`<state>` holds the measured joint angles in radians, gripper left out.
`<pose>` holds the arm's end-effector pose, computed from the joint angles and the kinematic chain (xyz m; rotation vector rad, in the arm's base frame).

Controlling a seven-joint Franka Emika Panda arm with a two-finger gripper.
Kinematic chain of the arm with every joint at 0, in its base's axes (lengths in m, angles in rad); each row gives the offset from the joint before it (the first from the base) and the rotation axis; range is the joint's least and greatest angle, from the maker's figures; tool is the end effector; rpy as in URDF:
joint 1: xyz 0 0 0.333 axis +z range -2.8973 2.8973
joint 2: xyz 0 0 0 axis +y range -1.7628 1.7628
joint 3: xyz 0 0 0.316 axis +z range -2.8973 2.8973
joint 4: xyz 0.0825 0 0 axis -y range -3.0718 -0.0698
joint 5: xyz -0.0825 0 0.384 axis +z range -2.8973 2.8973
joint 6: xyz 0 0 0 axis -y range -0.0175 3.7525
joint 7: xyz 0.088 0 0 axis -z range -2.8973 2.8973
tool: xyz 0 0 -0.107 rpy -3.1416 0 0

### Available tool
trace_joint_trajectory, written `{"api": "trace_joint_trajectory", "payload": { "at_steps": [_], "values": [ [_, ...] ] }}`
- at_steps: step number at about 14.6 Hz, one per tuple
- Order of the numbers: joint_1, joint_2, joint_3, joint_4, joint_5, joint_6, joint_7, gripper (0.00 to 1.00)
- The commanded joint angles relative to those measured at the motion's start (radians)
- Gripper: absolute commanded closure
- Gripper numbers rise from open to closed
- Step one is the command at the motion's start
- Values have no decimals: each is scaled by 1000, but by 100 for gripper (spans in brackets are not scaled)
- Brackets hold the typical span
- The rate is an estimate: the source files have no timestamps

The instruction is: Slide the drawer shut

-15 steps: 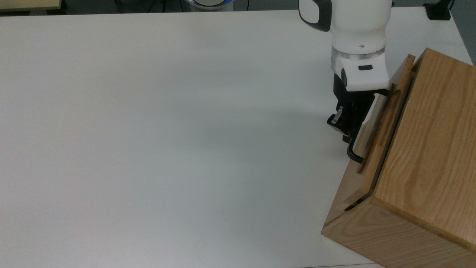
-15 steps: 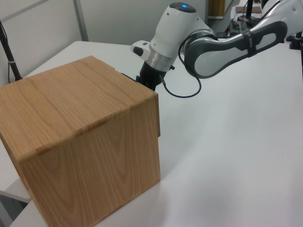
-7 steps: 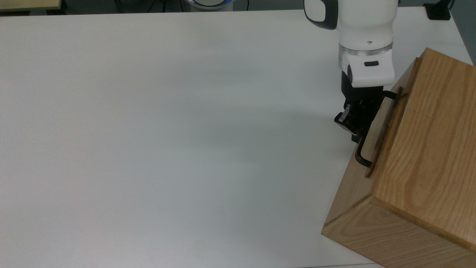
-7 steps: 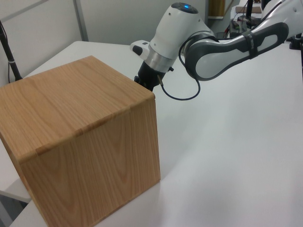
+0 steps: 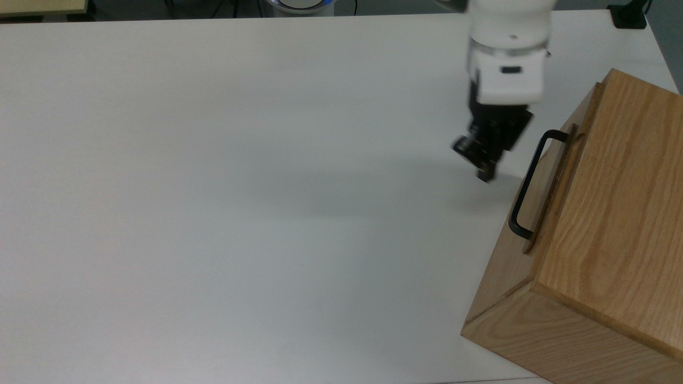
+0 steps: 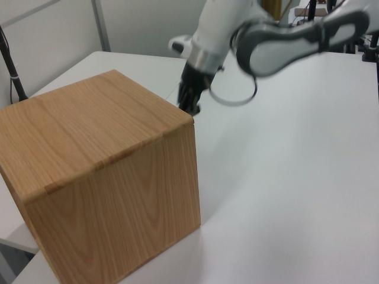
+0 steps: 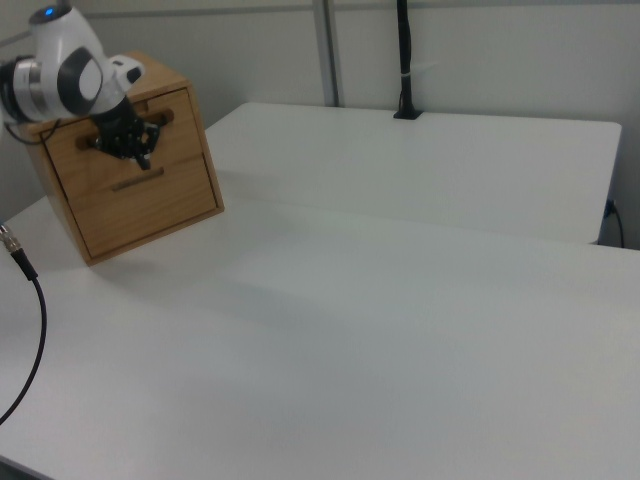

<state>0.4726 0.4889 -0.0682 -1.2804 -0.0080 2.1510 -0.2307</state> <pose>0.6715 0.2997 0.5125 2.9172 0.9868 0.5995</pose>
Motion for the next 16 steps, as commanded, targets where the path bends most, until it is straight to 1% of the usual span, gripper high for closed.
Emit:
{"api": "trace_joint_trajectory", "payload": {
  "at_steps": [1, 4, 5, 6, 7, 8, 9, 10, 11, 12, 16],
  "values": [
    [-193, -191, 83, -99, 17, -274, 17, 88],
    [-371, -274, 163, -97, 17, -515, 56, 80],
    [-415, -294, 178, -97, 16, -567, 83, 75],
    [-443, -309, 179, -97, 14, -604, 120, 68],
    [-460, -325, 176, -97, 10, -628, 152, 55],
    [-479, -329, 168, -97, 0, -651, 195, 32],
    [-495, -340, 144, -97, -13, -671, 218, 11],
    [-494, -345, 104, -97, -18, -687, 209, 0],
    [-483, -348, 50, -93, -15, -703, 185, 0],
    [-483, -348, 44, -94, -18, -703, 166, 0],
    [-494, -349, 39, -91, -20, -703, 165, 0]
  ]
}}
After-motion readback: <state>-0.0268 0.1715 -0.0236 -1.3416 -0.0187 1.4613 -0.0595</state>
